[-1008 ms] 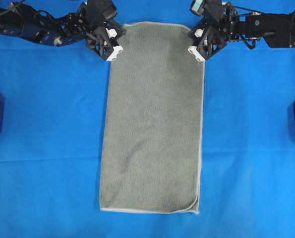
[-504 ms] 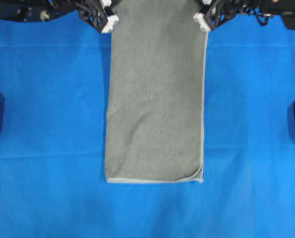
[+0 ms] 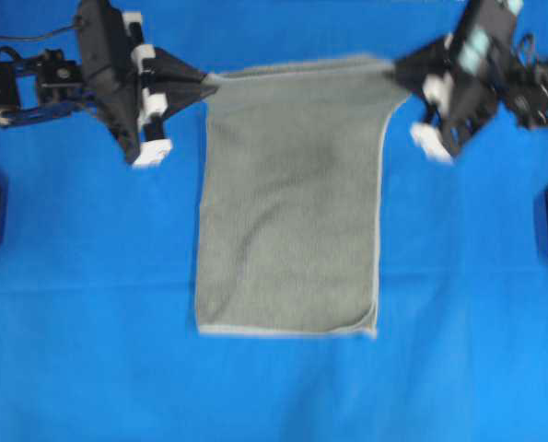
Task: Fold a large towel.
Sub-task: 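Fold the top half down over the bottom half with both grippers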
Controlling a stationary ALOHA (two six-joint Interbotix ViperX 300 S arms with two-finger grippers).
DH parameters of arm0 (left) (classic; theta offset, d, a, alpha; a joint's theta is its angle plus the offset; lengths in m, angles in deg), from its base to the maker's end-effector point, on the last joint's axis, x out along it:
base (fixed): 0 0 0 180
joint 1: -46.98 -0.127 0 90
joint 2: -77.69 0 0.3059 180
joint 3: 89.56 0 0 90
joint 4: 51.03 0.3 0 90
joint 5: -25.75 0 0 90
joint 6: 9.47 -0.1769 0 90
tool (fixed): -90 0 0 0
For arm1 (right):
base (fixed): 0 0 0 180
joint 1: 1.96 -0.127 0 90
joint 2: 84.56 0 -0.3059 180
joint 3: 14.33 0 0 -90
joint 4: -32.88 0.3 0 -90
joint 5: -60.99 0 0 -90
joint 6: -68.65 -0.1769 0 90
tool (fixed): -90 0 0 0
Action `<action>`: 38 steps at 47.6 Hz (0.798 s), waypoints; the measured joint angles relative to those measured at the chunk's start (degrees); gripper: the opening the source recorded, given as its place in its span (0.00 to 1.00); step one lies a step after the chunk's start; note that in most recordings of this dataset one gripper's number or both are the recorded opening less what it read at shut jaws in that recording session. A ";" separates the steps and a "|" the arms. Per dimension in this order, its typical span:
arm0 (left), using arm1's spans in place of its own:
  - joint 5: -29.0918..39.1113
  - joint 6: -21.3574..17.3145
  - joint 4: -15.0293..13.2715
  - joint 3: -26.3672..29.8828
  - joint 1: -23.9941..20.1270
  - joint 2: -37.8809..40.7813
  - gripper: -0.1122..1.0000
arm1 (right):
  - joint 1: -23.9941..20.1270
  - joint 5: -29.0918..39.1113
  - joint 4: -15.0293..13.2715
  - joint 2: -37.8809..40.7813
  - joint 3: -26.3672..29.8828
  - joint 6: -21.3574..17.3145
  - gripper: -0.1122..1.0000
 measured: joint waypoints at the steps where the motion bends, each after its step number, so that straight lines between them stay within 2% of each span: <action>1: 0.18 0.18 -0.09 -0.88 2.20 -0.79 0.13 | -1.58 0.35 0.62 -0.35 -0.35 -0.35 0.14; 7: 1.93 2.90 -0.26 -3.16 11.16 -2.20 0.13 | -10.46 1.32 3.78 0.00 -1.49 -3.16 0.14; 14: 2.46 8.53 -0.44 -3.60 18.98 1.14 0.13 | -17.31 1.32 5.89 5.89 -1.58 -8.35 0.14; 25: 2.46 15.29 -0.53 -1.58 26.10 12.30 0.13 | -23.20 0.53 6.15 18.19 0.26 -16.08 0.14; 31: 2.55 16.70 -0.53 0.44 29.79 16.88 0.13 | -25.40 -2.20 6.33 21.97 0.97 -18.19 0.14; 38: 2.81 16.96 -0.53 1.14 31.99 18.11 0.13 | -25.93 -5.89 6.42 24.17 1.14 -19.60 0.14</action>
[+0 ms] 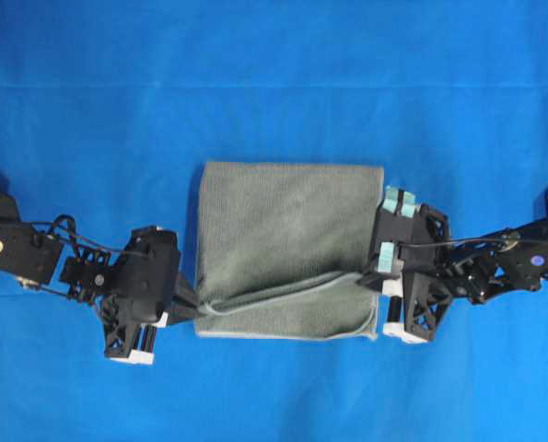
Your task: Fold a large towel.
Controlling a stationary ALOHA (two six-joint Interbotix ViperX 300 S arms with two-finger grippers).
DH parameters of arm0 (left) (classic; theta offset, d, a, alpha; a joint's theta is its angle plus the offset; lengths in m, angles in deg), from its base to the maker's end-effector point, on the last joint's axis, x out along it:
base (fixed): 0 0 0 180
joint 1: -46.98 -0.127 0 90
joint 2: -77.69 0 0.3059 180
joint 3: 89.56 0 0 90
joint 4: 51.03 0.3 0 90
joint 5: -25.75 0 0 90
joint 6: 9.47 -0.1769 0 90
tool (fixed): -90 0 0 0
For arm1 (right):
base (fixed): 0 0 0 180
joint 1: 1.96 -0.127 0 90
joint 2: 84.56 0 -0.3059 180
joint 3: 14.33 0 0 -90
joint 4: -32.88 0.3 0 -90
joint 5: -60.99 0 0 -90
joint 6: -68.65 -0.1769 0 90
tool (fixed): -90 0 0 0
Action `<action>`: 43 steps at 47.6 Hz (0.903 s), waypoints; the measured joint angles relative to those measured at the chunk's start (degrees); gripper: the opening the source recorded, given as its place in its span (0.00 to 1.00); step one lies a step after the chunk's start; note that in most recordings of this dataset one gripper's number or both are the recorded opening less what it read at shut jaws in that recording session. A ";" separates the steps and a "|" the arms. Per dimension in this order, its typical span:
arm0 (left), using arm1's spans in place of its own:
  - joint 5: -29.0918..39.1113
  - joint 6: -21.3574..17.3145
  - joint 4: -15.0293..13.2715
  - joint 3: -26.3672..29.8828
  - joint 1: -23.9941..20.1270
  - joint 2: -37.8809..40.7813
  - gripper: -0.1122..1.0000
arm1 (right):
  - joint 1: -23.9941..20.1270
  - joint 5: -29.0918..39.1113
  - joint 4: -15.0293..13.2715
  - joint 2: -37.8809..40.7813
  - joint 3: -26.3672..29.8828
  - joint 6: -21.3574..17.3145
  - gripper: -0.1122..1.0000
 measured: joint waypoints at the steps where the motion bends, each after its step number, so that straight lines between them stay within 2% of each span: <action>1: 0.00 -0.09 0.00 -0.09 0.00 0.00 0.13 | 0.00 -0.18 0.00 0.18 0.00 -0.09 0.14; 9: 0.09 0.00 0.00 -0.09 0.00 -0.09 0.14 | 0.00 -0.79 0.09 0.26 0.00 -0.18 0.14; 11: 0.09 0.00 0.00 -0.09 0.00 0.00 0.17 | 0.00 -0.97 0.09 0.26 0.00 -0.18 0.15; 16: 1.14 0.18 0.09 -0.70 0.35 0.00 0.43 | 0.00 -1.05 0.53 0.44 -0.62 -0.62 0.17; 19: 1.14 -0.09 0.09 -0.79 0.70 0.09 0.60 | -0.18 -1.93 0.53 0.88 -0.35 -0.53 0.35; 21: 1.14 -0.09 0.18 -0.70 0.70 0.09 0.66 | -0.53 -2.37 0.53 1.05 -0.09 -0.62 0.46; 25: 1.41 0.18 0.18 -0.70 0.62 0.09 0.60 | -1.67 -2.55 0.44 1.49 0.97 -0.35 0.66; 27: 1.49 0.09 0.09 -0.70 0.62 -0.09 0.58 | -2.29 -2.46 0.44 1.49 1.58 -0.26 0.70; 32: 1.85 0.18 0.09 -0.70 0.79 -0.97 0.52 | -3.96 -0.97 0.35 1.41 2.99 -0.35 0.65; 43: 3.60 -0.62 0.09 -0.18 2.46 -8.61 0.52 | -8.79 6.33 -0.09 -3.25 7.29 0.35 0.67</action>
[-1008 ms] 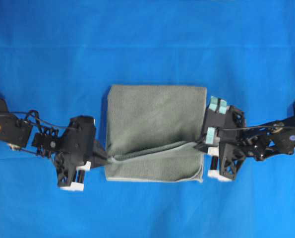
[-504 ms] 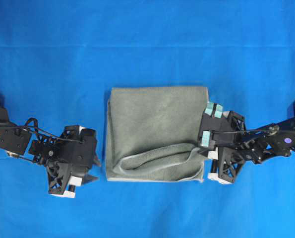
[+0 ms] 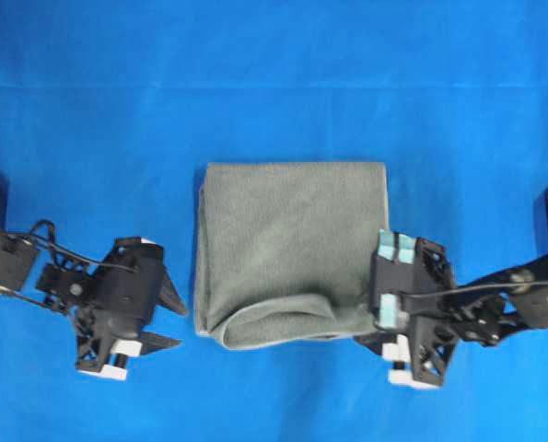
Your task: Fold a large towel.
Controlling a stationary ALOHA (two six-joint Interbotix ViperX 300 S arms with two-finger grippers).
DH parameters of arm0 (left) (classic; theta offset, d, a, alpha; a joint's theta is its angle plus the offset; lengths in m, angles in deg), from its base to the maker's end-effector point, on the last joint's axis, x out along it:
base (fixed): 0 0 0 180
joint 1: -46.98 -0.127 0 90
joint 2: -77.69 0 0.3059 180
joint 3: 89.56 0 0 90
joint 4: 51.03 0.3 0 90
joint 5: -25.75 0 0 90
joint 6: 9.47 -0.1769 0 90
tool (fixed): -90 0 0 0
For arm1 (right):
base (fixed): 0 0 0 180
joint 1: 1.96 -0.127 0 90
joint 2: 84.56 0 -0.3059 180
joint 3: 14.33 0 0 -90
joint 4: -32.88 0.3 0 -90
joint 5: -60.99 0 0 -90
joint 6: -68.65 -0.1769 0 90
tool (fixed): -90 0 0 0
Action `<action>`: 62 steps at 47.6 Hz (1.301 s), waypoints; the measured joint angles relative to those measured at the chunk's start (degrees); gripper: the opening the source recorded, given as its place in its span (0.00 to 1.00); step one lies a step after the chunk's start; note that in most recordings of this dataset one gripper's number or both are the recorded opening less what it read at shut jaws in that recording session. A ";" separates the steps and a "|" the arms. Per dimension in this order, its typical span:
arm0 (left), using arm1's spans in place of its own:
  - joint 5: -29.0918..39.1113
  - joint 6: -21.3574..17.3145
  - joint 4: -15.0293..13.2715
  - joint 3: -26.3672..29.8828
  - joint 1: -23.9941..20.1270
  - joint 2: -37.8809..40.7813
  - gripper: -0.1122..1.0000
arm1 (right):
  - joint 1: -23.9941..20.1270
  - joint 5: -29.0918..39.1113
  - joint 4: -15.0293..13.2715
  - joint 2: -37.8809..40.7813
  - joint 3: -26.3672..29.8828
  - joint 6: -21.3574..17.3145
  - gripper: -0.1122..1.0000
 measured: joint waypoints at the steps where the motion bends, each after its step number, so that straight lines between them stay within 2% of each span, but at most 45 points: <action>1: 0.18 -0.09 0.09 0.00 0.09 -1.14 0.52 | -0.44 0.88 -0.18 -0.62 0.35 0.00 0.67; 12: 1.14 -1.41 0.26 -0.62 0.00 -15.12 0.52 | -1.76 11.60 -4.66 -10.72 1.32 0.09 0.66; 22: 3.25 -5.54 0.35 -3.60 -2.02 -27.42 0.52 | -1.93 21.09 -11.69 -21.80 -0.70 0.09 0.66; 30: 6.06 -8.44 0.26 -6.06 -4.75 -39.02 0.52 | -1.93 26.02 -15.82 -32.43 -3.96 -0.09 0.66; 38: 11.95 -12.48 0.35 -8.96 -8.96 -50.36 0.52 | -1.93 29.00 -18.28 -44.30 -8.53 -0.18 0.66; 44: 16.08 -13.18 0.35 -11.43 -12.13 -57.04 0.52 | -1.85 30.85 -19.60 -51.42 -13.18 -0.53 0.66; 52: 18.90 -13.18 0.35 -15.73 -16.44 -64.86 0.52 | -1.93 31.82 -21.53 -58.01 -19.60 -2.99 0.66; 62: 19.34 -12.74 0.35 -21.88 -20.65 -71.46 0.52 | -1.93 33.93 -25.14 -59.77 -24.79 -9.93 0.65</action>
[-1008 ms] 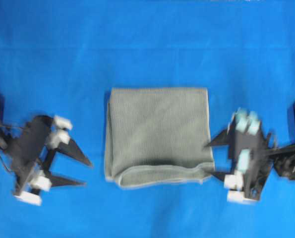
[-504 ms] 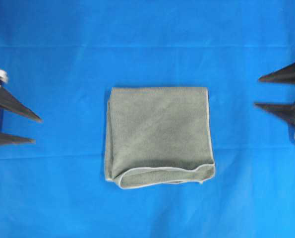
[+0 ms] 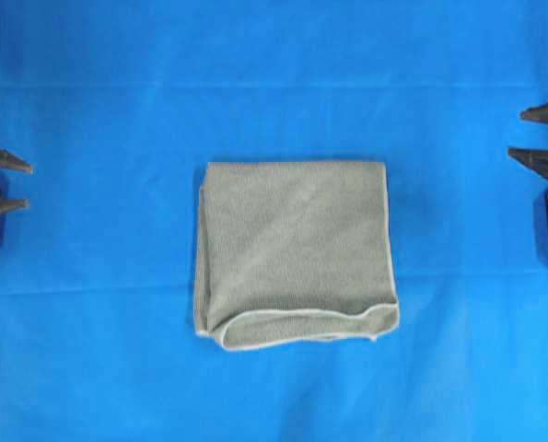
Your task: Fold a large towel.
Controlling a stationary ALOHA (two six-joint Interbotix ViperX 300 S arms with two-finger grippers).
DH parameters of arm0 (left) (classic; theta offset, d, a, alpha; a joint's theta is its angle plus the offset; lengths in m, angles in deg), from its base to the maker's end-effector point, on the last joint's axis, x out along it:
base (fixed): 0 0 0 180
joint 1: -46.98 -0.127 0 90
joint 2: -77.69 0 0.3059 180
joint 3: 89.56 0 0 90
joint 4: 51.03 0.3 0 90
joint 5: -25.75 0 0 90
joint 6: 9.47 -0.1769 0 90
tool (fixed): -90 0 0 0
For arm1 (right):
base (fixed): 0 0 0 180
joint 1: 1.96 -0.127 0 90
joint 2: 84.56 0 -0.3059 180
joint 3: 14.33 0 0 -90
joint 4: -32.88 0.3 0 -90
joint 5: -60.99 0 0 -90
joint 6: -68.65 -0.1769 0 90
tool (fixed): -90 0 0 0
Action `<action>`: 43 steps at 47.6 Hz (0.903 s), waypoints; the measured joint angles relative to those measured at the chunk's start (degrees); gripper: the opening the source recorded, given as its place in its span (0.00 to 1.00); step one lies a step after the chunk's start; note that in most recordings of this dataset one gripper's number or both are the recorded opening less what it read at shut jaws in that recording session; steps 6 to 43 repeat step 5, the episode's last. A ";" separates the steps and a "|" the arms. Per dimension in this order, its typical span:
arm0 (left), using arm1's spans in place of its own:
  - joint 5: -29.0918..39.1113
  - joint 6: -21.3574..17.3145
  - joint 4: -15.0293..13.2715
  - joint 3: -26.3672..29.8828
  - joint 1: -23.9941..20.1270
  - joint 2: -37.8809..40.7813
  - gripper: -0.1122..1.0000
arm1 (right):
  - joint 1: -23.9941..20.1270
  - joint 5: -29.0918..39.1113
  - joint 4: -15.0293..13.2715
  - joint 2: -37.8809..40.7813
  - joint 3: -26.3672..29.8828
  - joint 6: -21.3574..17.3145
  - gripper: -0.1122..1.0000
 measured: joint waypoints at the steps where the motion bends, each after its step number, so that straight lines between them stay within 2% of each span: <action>1: 0.09 0.00 0.09 -0.26 -0.35 -0.18 0.52 | 0.00 0.53 -0.26 0.09 -0.35 -0.79 0.65; 5: 0.09 0.00 0.00 -1.14 -0.97 -0.18 0.52 | 0.09 2.20 -0.70 1.41 -1.41 -3.69 0.64; 43: 0.09 0.00 0.00 -1.14 -0.97 -0.18 0.52 | 0.09 2.20 -0.70 1.41 -1.41 -3.69 0.64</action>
